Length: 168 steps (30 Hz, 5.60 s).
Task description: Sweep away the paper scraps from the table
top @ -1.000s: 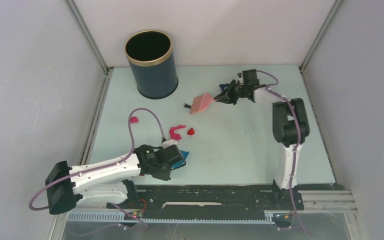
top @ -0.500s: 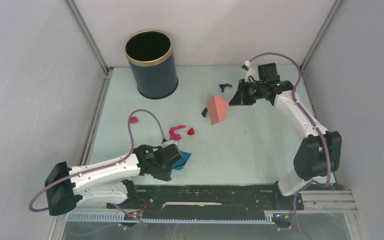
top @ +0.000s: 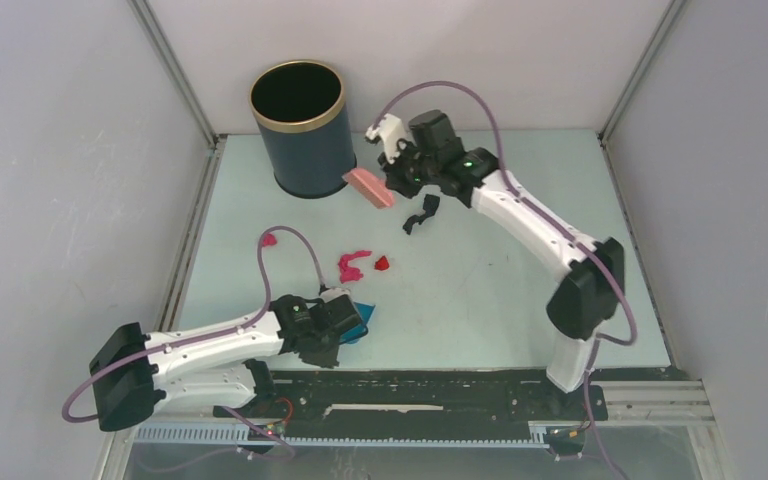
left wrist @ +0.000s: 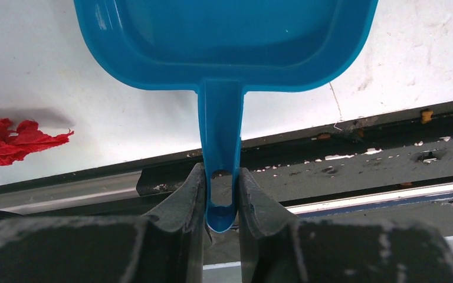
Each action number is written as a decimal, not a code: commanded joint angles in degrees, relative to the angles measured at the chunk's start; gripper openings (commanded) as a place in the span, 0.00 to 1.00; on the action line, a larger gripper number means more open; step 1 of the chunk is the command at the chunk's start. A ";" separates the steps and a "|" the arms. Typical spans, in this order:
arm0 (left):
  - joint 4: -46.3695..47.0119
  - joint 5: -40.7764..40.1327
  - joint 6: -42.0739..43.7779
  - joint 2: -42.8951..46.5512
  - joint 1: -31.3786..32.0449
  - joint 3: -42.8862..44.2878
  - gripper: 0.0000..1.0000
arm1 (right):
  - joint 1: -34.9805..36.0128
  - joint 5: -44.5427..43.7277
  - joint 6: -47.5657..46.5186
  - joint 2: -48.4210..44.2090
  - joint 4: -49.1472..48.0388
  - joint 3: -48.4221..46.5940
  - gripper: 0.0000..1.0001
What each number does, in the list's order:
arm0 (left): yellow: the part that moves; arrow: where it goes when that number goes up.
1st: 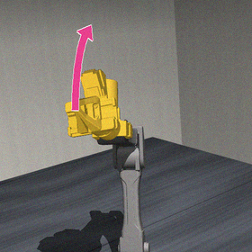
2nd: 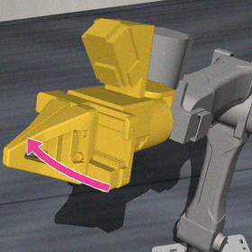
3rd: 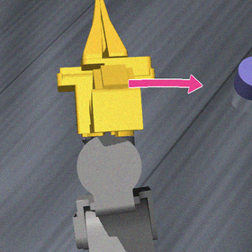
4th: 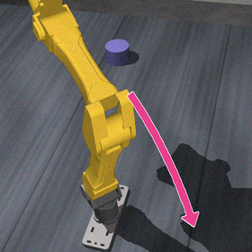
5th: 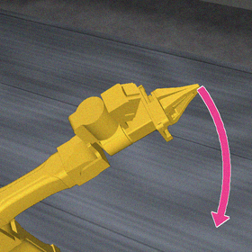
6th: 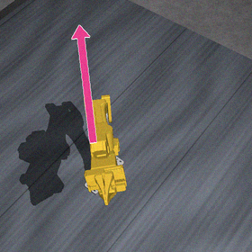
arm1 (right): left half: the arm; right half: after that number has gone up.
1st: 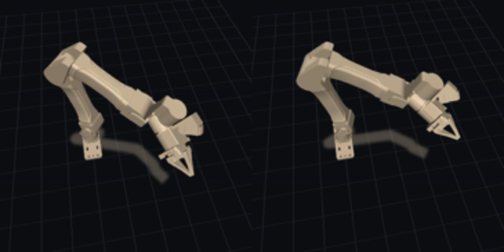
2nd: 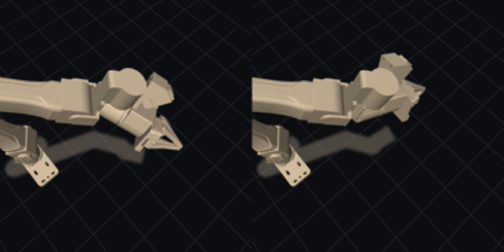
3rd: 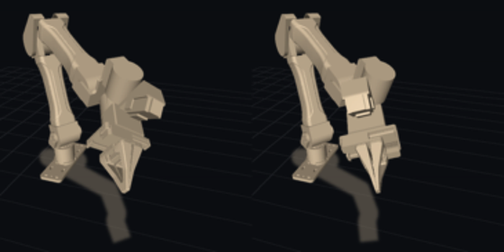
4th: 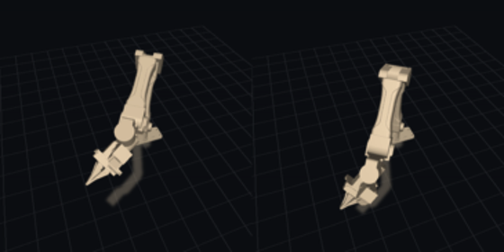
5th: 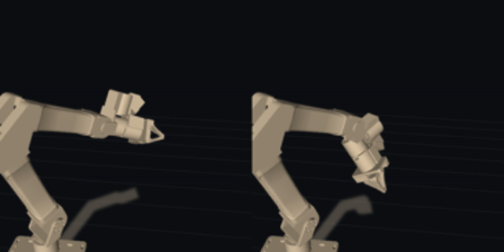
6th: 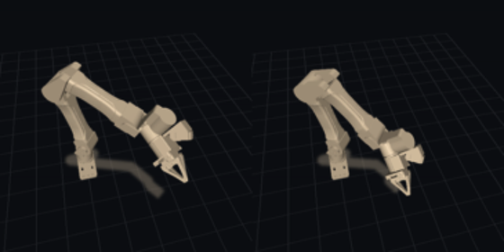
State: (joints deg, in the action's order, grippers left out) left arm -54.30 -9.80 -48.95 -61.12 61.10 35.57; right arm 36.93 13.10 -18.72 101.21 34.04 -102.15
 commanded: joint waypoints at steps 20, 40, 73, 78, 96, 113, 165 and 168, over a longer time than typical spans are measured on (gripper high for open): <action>5.13 3.75 0.53 -4.97 -2.92 1.45 0.00 | 15.71 7.46 -14.81 4.84 15.77 2.87 0.00; 4.58 3.59 7.44 -8.15 -1.35 6.50 0.00 | 5.54 -12.10 -8.41 2.99 21.08 -12.10 0.00; 8.09 7.78 17.36 -20.65 -8.96 11.25 0.00 | 11.37 -4.61 -7.68 5.64 12.90 7.56 0.00; 10.32 6.23 17.02 -22.67 -8.92 12.58 0.00 | 11.85 1.17 -5.68 4.90 15.31 8.12 0.00; 14.23 8.07 17.79 -21.19 -8.32 12.37 0.00 | 9.54 4.98 2.17 3.27 17.28 4.83 0.00; 20.25 6.15 19.58 -17.97 -6.57 11.38 0.00 | 0.87 4.52 2.13 -10.06 17.08 6.67 0.00; 1.36 -14.09 32.69 -23.07 -21.22 50.56 0.00 | -36.49 23.05 8.09 -32.21 -0.31 48.26 0.00; -0.45 -15.65 34.42 -23.10 -22.00 54.81 0.00 | -36.47 23.39 8.08 -32.24 -0.11 48.18 0.00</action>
State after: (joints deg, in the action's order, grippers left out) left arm -51.24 -21.80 -17.72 -85.38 40.23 84.73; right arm 0.73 35.51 -10.11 69.19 35.29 -53.80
